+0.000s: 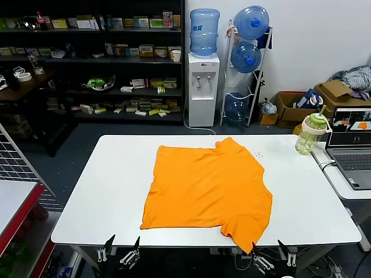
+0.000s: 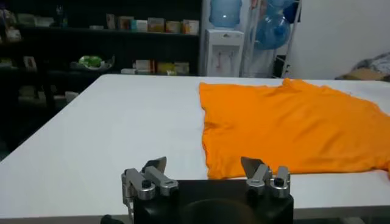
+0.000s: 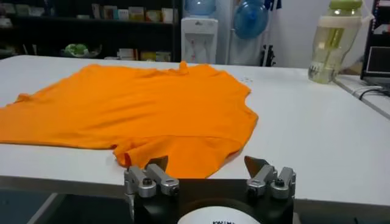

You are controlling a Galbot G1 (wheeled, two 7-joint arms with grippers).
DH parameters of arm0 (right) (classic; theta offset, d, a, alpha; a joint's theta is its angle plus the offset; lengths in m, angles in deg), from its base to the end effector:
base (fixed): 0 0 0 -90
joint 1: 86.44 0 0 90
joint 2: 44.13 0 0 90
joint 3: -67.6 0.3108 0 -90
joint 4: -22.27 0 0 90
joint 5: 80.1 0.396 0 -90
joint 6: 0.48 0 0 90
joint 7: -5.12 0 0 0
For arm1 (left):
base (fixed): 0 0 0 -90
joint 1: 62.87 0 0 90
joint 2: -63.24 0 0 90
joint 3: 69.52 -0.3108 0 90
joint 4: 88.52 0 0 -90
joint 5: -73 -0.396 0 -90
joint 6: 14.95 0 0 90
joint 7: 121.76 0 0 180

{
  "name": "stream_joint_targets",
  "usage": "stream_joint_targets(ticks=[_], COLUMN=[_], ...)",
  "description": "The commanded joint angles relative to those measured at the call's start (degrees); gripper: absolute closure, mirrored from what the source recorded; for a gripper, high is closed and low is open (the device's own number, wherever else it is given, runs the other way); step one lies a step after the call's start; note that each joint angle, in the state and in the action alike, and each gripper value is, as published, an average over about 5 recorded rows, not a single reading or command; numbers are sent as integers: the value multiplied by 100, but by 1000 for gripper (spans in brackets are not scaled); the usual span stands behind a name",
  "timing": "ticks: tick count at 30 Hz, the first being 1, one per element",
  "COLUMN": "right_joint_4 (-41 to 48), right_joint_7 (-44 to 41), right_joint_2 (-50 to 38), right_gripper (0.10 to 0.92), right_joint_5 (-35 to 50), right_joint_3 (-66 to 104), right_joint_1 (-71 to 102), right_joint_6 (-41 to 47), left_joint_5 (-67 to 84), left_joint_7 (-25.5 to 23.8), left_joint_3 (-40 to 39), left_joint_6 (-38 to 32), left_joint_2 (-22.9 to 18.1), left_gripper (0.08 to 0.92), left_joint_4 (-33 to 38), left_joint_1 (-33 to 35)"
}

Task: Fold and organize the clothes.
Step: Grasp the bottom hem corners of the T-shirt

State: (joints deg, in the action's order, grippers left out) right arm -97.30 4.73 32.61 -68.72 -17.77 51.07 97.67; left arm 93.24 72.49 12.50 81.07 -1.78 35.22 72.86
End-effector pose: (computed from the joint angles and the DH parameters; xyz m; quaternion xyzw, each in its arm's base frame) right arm 0.1538 -0.0535 -0.3247 0.0274 -0.9742 0.0184 0.2233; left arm 0.1548 -0.0031 -0.3045 -0.0481 -0.9779 0.0155 0.2027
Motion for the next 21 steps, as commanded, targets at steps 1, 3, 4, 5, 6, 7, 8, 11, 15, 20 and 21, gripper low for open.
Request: stream_joint_targets(ticks=[1, 3, 4, 5, 6, 7, 8, 11, 15, 20, 21], right_joint_4=[0, 30, 57, 97, 144, 221, 295, 600, 878, 1011, 1019], right_joint_7=[77, 140, 173, 206, 236, 262, 286, 382, 481, 531, 526], right_joint_2=[2, 7, 10, 12, 12, 4, -5, -33, 2, 62, 63], right_gripper=[203, 203, 203, 203, 203, 203, 203, 203, 203, 203, 203], right_joint_5=[-70, -102, -106, -88, -60, -24, 8, 19, -94, -164, -165], right_joint_3=[-23, -46, -58, -71, -85, -105, -126, -237, -392, -450, -453], right_joint_1=[-2, -41, -84, -142, -210, -314, -415, -785, -1079, -1123, -1116], right_joint_6=[-47, -86, -118, -144, -151, -135, -112, 49, 194, 234, 227], left_joint_5=[42, 95, 134, 179, 227, 263, 292, 340, 366, 352, 347], left_joint_7=[9, 24, 35, 41, 48, 41, 21, -18, -27, -79, -84], left_joint_3=[-13, -33, -47, -63, -82, -109, -142, -292, -480, -610, -631], left_joint_6=[21, 15, 17, 40, 84, 143, 204, 338, 389, 402, 403], left_joint_2=[5, -7, -21, -39, -63, -88, -106, -134, -124, -109, -111], left_gripper=[177, 177, 177, 177, 177, 177, 177, 177, 177, 177, 177], left_joint_4=[13, -22, -60, -115, -192, -286, -395, -789, -1209, -1470, -1501], left_joint_1=[-34, -130, -218, -317, -449, -598, -740, -1158, -1524, -1718, -1742])
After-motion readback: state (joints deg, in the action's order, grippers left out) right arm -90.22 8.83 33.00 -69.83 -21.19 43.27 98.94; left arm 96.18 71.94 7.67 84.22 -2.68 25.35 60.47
